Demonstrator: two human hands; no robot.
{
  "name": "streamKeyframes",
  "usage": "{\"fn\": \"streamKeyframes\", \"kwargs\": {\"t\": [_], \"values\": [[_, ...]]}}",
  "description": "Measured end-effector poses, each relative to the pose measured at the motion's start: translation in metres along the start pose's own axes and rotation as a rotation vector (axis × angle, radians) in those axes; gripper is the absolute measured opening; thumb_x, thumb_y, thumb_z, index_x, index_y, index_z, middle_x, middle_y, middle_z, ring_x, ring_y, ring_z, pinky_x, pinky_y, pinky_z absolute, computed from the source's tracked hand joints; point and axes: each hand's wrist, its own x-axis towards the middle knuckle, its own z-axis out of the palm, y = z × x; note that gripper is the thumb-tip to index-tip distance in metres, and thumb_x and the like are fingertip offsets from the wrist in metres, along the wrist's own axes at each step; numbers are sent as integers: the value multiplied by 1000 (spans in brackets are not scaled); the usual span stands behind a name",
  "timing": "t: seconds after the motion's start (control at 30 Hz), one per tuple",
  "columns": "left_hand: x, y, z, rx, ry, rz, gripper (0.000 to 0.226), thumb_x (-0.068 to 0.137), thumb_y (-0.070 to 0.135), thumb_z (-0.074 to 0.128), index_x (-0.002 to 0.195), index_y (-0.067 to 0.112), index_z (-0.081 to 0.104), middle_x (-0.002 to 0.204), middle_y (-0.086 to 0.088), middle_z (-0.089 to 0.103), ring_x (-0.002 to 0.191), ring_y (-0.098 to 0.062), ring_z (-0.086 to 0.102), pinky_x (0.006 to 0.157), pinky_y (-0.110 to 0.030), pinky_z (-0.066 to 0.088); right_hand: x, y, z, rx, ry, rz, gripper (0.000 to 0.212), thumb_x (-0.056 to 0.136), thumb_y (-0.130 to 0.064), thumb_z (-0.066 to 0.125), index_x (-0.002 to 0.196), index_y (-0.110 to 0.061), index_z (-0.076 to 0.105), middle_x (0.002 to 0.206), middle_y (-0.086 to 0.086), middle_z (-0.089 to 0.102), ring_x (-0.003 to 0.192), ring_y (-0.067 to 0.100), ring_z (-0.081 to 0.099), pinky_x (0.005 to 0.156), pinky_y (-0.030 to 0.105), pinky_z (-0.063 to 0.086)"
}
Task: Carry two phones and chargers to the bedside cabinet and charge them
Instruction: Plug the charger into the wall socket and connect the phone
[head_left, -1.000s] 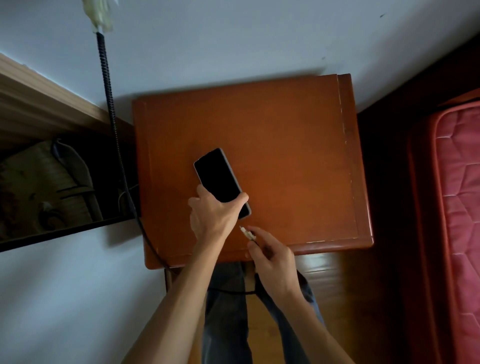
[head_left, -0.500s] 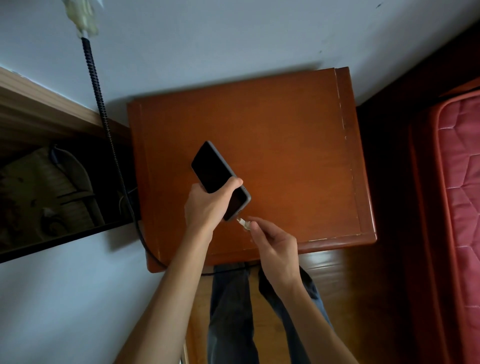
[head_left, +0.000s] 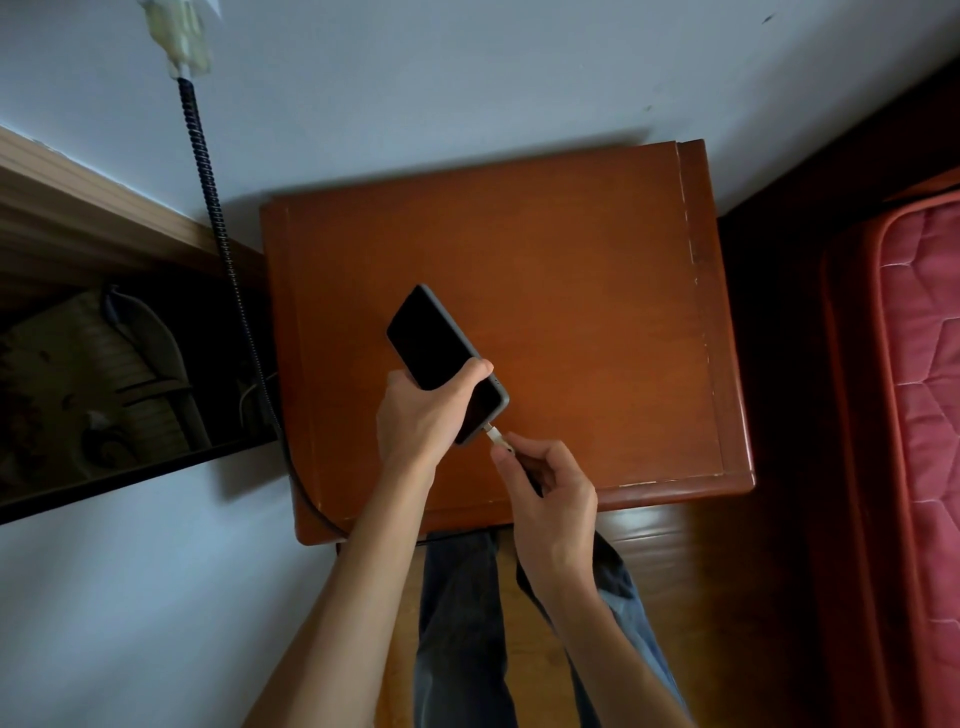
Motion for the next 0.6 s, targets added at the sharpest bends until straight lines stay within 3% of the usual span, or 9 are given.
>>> {"fn": "streamKeyframes", "kwargs": {"t": [0.23, 0.47, 0.6], "values": [[-8, -2, 2, 75, 40, 17, 84, 51, 68, 73, 117, 18, 55, 98, 6, 65, 83, -13, 65, 75, -39, 60, 3, -2, 2, -58, -9, 18, 9, 82, -24, 81, 89, -27, 75, 89, -10, 75, 85, 3, 71, 75, 17, 56], [-15, -6, 1, 166, 55, 31, 85, 50, 70, 68, 114, 16, 58, 109, -2, 64, 88, -20, 66, 76, -41, 60, 4, 0, 7, -116, 22, 100, 17, 80, -22, 83, 79, -35, 74, 83, -19, 75, 84, -5, 68, 73, 9, 52], [-15, -12, -1, 225, 25, 47, 79, 54, 67, 70, 114, 17, 61, 111, -4, 66, 91, -20, 67, 76, -42, 60, -2, 7, 14, -119, 47, 180, 11, 81, -22, 83, 83, -31, 76, 83, -14, 76, 83, -4, 69, 82, 18, 54]]}}
